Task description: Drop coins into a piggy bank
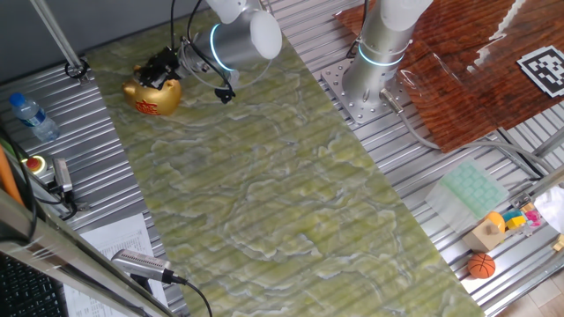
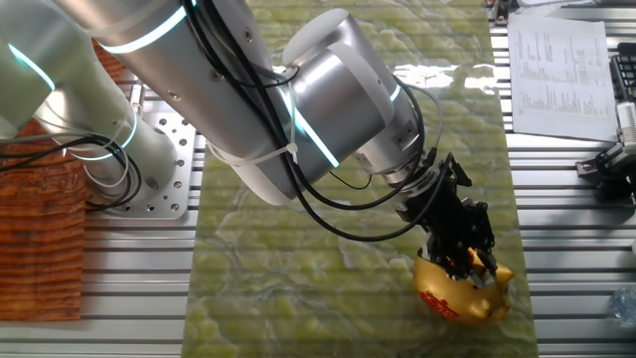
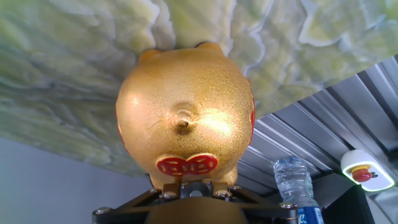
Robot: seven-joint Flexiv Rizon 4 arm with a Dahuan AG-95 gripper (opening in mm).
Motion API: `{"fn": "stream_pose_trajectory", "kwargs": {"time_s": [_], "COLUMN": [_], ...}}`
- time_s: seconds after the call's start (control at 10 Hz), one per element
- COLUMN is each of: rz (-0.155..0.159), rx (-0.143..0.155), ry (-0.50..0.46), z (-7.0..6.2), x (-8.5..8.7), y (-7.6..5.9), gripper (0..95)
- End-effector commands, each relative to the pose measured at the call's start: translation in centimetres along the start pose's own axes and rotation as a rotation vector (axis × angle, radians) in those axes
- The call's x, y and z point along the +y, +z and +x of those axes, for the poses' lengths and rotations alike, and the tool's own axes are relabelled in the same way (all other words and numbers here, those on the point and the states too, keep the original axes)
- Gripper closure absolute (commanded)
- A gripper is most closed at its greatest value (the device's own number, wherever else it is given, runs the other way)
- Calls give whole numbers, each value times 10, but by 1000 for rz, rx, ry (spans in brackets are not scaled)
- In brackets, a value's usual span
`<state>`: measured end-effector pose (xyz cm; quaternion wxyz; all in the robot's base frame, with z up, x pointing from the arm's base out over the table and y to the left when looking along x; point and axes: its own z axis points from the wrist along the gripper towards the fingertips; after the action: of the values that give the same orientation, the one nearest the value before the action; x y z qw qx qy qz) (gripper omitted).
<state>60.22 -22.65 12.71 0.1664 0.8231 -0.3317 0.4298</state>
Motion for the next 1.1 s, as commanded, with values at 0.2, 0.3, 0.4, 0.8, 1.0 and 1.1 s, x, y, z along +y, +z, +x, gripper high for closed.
{"fn": "stream_pose_trajectory", "kwargs": {"time_s": [0.2, 0.3, 0.4, 0.8, 1.0, 1.1], "rz": [-1, -1, -2, -4, -6, -6], "rx": [-1, -1, -2, -2, -2, -3], "ry": [-1, -1, -1, -7, -10, -11], "z": [-1, -1, -1, -2, -3, -3], "x": [-1, -1, -1, -1, -2, -2], "y": [0, 0, 0, 0, 0, 0], "gripper": [760, 760, 760, 570, 570, 570]}}
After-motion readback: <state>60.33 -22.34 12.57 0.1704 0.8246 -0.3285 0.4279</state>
